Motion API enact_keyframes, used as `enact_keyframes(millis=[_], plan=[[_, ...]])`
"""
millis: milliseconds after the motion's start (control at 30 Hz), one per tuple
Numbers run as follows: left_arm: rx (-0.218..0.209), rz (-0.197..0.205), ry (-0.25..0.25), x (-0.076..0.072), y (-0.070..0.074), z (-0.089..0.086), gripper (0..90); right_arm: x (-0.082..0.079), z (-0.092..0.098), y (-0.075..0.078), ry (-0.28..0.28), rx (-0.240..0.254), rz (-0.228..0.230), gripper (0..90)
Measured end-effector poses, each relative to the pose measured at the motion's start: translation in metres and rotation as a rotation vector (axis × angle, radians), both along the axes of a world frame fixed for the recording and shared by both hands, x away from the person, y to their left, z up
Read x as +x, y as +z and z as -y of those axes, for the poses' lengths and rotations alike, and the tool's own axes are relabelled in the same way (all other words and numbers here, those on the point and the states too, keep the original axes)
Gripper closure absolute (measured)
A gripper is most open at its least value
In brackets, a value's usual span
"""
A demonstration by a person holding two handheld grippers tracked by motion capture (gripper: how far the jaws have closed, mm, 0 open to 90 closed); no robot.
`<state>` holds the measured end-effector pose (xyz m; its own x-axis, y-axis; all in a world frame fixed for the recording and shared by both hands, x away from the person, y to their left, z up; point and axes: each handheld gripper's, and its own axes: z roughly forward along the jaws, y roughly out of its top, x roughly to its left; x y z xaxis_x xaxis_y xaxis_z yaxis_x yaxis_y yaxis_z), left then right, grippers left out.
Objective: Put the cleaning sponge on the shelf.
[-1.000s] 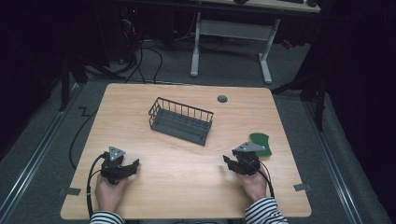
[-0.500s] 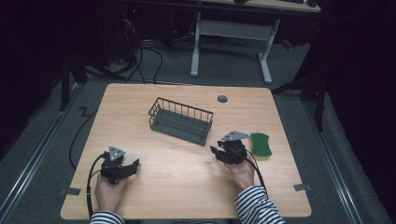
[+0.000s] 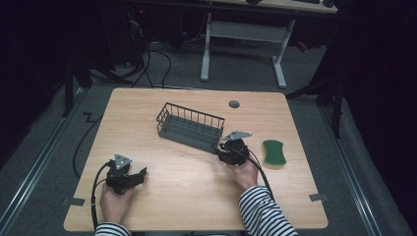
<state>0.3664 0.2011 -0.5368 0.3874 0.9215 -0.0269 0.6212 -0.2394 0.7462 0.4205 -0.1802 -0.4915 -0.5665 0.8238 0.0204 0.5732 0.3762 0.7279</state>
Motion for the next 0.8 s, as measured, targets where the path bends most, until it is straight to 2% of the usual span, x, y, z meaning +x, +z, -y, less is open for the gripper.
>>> enact_keyframes(millis=[67, 400, 600, 800], plan=[[0.000, 0.000, 0.000, 0.000, 0.000, 0.000, 30.5, 0.003, 0.000, -0.003, -0.011, 0.003, -0.018, 66.4], [0.002, 0.000, 0.000, 0.000, 0.000, 0.000, 30.6, 0.009, 0.000, -0.010, -0.009, 0.011, -0.037, 72.2], [0.004, 0.000, 0.000, 0.000, 0.000, 0.000, 30.5, 0.010, 0.000, -0.011, 0.002, 0.020, -0.041, 74.7], [0.006, 0.001, -0.001, 0.000, 0.000, 0.001, 30.5, 0.011, -0.002, -0.014, 0.011, 0.009, -0.035, 78.0]])
